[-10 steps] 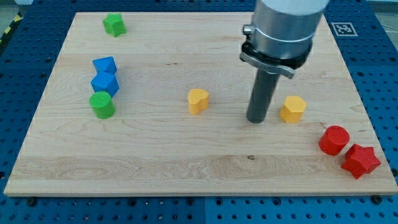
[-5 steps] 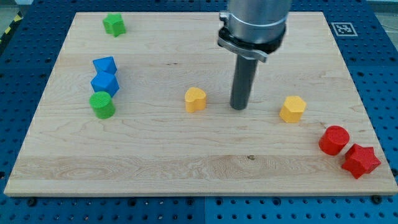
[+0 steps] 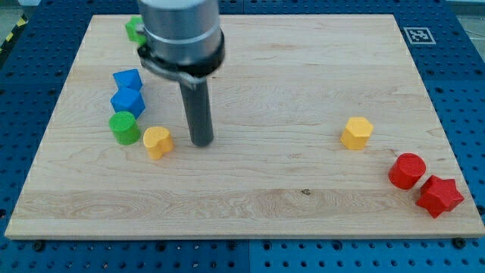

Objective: Move the yellow heart into the right side of the green circle

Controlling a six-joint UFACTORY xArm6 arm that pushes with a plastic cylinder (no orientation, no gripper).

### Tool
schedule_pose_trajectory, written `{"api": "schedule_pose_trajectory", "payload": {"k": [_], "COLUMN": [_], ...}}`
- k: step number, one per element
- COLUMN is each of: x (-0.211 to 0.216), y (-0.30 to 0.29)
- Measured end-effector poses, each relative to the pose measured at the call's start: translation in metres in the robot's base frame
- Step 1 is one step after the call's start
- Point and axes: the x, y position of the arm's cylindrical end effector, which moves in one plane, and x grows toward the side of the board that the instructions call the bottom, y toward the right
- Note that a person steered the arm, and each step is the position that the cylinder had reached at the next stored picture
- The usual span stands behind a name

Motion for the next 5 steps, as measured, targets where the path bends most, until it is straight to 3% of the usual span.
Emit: {"api": "schedule_pose_trajectory", "payload": {"k": [1,2,4,5], "x": [0.045,0.049,0.003,0.005], "y": [-0.003,-0.054,-0.085,-0.085]}}
